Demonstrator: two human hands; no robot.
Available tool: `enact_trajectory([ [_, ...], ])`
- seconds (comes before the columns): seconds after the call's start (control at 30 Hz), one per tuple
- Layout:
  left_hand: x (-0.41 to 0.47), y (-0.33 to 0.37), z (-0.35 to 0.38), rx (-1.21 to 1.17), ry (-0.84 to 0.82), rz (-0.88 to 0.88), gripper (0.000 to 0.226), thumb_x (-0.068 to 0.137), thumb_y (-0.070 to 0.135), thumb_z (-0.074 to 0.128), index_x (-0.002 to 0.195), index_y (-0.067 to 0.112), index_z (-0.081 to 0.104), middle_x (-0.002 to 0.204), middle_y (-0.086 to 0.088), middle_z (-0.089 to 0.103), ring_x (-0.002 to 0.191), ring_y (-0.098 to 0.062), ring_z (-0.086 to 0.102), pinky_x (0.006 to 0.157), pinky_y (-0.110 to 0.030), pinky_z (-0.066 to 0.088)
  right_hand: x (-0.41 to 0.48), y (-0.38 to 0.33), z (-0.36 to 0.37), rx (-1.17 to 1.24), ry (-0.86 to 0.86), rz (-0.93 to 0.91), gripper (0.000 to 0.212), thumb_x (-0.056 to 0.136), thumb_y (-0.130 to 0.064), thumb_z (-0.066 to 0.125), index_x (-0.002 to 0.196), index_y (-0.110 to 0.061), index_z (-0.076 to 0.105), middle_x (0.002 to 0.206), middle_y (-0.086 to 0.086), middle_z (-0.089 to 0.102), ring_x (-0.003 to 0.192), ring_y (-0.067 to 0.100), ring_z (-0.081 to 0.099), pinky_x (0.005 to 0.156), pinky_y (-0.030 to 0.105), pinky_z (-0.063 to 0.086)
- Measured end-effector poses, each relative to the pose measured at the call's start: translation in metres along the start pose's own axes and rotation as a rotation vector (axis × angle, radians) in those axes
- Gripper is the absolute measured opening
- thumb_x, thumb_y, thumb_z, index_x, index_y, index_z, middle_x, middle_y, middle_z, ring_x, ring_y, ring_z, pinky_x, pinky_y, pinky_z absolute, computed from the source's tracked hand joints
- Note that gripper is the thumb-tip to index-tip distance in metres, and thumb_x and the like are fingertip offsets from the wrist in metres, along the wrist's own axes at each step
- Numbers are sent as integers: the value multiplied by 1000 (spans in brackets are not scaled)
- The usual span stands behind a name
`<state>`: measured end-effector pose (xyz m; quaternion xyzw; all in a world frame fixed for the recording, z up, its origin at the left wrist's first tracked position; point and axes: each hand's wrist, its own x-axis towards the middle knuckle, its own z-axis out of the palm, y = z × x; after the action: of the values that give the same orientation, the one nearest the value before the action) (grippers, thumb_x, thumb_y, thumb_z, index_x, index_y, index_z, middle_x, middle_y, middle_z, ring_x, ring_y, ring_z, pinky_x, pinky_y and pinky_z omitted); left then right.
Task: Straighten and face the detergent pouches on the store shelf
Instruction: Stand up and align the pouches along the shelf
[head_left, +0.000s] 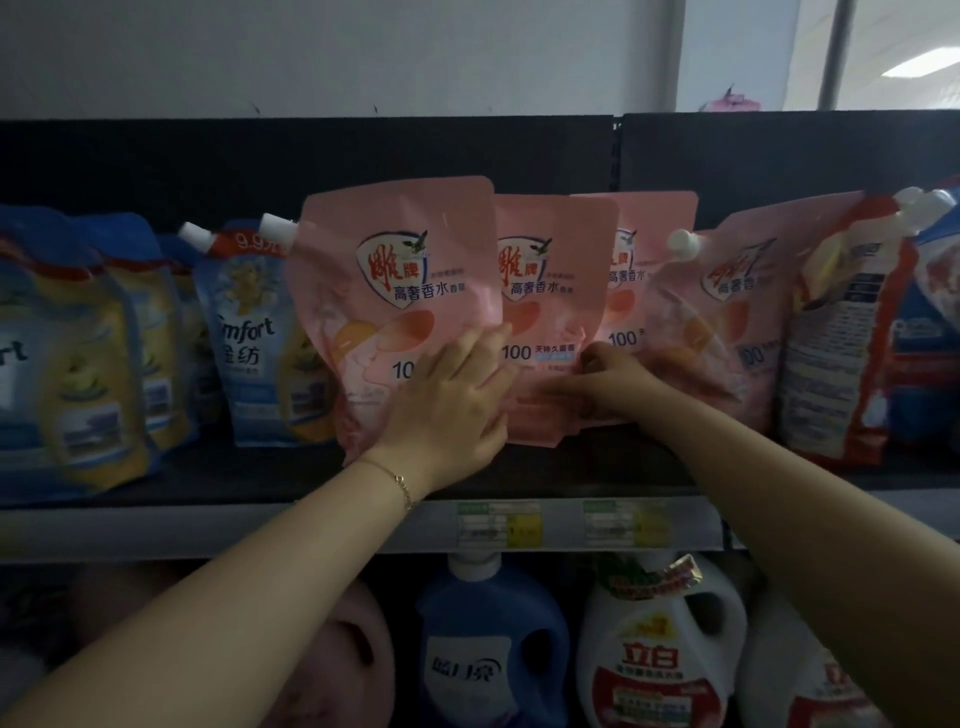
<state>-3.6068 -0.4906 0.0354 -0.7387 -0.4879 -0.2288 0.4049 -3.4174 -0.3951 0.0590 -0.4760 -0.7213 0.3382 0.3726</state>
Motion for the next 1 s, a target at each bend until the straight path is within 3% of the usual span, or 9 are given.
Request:
enact_trajectory([
  [0.1, -12, -13, -1, 54, -51, -68, 75, 68, 52, 70, 134, 26, 44, 156, -10, 17, 141, -31, 16, 102, -53, 31, -2, -4, 8, 127, 30, -1, 45, 73, -16, 83, 108, -13, 54, 92, -4, 61, 76, 6, 58, 52, 17, 45],
  [0.17, -20, -18, -1, 16, -131, -159, 100, 66, 66, 68, 147, 36, 18, 159, -4, -13, 145, -27, -7, 105, -61, 22, -4, -6, 9, 192, 12, 20, 40, 74, -12, 81, 105, -14, 56, 93, -4, 62, 78, 9, 60, 53, 16, 47],
  [0.23, -24, -24, -4, -49, -234, -256, 115, 63, 78, 62, 147, 44, -9, 152, 1, -37, 142, -24, -27, 109, -64, 8, -5, -6, 11, 136, 25, 26, 36, 75, -14, 81, 102, -16, 57, 96, -3, 63, 82, 13, 61, 59, 21, 49],
  [0.33, -26, -31, -9, -76, -338, -353, 128, 54, 88, 58, 138, 50, -30, 141, 3, -52, 134, -25, -42, 107, -67, -7, -10, -7, 18, 32, 107, -3, 32, 78, -19, 79, 100, -13, 57, 93, -2, 63, 78, 12, 60, 63, 24, 51],
  [0.4, -25, -35, -10, -121, -388, -406, 134, 49, 89, 60, 134, 50, -36, 136, 3, -57, 130, -27, -45, 105, -69, -9, -14, -5, 24, -66, 198, -50, 29, 79, -24, 78, 96, -12, 58, 92, 0, 63, 84, 18, 62, 69, 31, 53],
  [0.6, -19, -34, -7, -83, -434, -416, 137, 50, 85, 63, 133, 47, -39, 136, -2, -57, 138, -32, -34, 105, -75, 4, -39, -4, 35, -303, 465, -322, 22, 90, -41, 62, 89, -19, 59, 81, -6, 61, 74, 18, 56, 62, 30, 41],
  [0.73, -10, -36, 4, -80, -476, -428, 138, 50, 86, 63, 126, 48, -46, 133, -5, -59, 137, -32, -36, 103, -74, 4, -47, -4, 34, -356, 670, -582, 31, 92, -30, 62, 71, -20, 42, 55, -10, 43, 52, 19, 46, 48, 25, 27],
  [0.87, 0, -32, 19, -19, -468, -416, 135, 55, 86, 59, 125, 44, -48, 138, -10, -53, 139, -36, -31, 101, -76, 6, -54, 1, 23, -447, 766, -725, 36, 89, -22, 67, 65, -19, 40, 52, -10, 36, 41, 19, 40, 46, 25, 26],
  [1.0, 10, -21, 29, -19, -485, -419, 130, 60, 83, 60, 140, 41, -34, 140, -10, -51, 136, -39, -35, 97, -80, 2, -60, 5, 17, -495, 838, -794, 35, 87, -20, 67, 62, -16, 43, 51, -8, 38, 38, 16, 37, 43, 21, 22],
])
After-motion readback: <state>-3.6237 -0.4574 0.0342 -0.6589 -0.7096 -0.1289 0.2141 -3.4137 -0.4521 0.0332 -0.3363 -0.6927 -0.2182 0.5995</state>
